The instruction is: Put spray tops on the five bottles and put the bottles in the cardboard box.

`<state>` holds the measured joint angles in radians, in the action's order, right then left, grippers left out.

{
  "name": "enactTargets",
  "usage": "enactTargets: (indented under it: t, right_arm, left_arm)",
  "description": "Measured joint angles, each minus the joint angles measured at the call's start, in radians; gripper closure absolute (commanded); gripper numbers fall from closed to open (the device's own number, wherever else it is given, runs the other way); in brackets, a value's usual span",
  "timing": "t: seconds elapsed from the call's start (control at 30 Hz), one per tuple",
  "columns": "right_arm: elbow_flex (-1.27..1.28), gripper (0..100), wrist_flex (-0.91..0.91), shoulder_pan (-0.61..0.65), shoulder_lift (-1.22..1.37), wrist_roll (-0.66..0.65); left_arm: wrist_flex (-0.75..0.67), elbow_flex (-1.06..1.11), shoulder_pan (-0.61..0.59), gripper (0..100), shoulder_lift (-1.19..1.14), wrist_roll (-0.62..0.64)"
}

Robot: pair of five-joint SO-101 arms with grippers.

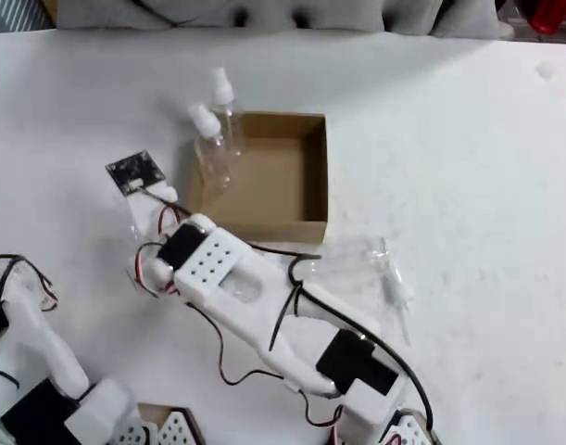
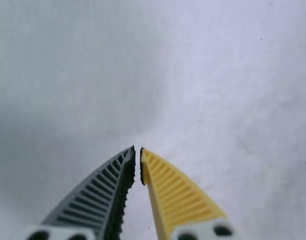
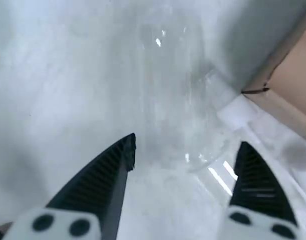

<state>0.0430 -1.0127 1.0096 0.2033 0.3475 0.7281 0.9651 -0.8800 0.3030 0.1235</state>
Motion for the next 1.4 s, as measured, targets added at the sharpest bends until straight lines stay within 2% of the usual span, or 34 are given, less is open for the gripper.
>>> enactTargets:
  t: [0.2,0.37,0.47,0.57,0.67,0.8,1.0,1.2,1.4]
  right_arm:
    - [-0.049,71.2,-0.106,0.015,0.0,-0.101]
    - [-0.242,73.3,-0.356,0.009,0.0,-0.207]
    - [-0.374,83.9,-0.535,-0.017,0.0,-0.308]
    - [-0.463,98.5,-0.667,-0.087,-0.002,-0.347]
    - [-0.47,95.8,-0.681,-0.19,-0.012,-0.354]
    - [-0.41,98.4,-0.686,-0.302,-0.097,-0.413]
    - [-0.193,97.8,-0.686,-0.463,-0.333,-0.511]
    - [0.037,98.1,-0.678,-0.618,-0.482,-0.6]
    - [0.35,98.1,-0.491,-0.744,-0.502,-0.68]
  left_arm:
    - [0.0,-0.009,0.0,98,-0.009,0.0]
    - [0.023,-0.009,0.015,98,-0.009,0.0]
    - [0.043,-0.009,0.018,98,-0.009,0.0]
    - [0.048,-0.009,0.018,98,-0.009,0.0]
    - [0.101,-0.041,0.051,98,-0.009,0.002]
    - [0.203,-0.104,0.106,98,-0.009,0.002]
    - [0.288,-0.196,0.167,98,-0.009,0.0]
    - [0.476,-0.348,0.236,98,-0.009,0.0]
    - [0.591,-0.414,0.331,98,-0.009,0.0]
